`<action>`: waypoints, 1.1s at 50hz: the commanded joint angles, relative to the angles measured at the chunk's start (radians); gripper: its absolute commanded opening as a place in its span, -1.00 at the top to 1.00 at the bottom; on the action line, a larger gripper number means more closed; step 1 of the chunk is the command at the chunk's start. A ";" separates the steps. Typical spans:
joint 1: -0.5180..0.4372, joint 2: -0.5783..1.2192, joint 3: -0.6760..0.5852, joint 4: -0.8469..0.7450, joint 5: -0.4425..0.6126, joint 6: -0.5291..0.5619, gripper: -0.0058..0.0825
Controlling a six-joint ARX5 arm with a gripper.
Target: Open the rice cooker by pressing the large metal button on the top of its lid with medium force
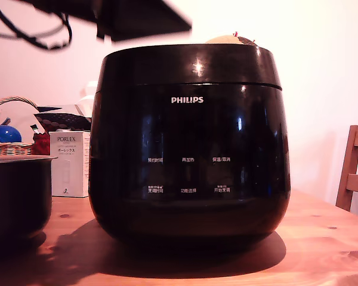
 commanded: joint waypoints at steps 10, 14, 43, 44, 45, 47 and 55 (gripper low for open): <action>-0.017 0.042 -0.001 -0.100 -0.083 0.102 0.92; -0.022 0.043 -0.001 -0.153 -0.095 0.124 0.92; -0.059 0.087 -0.001 -0.323 -0.181 0.151 0.92; -0.059 0.087 -0.001 -0.323 -0.192 0.151 0.92; -0.059 0.087 -0.001 -0.323 -0.198 0.151 0.92; -0.057 0.087 -0.001 -0.323 -0.216 0.151 0.92; -0.055 0.087 -0.001 -0.277 -0.229 0.149 0.92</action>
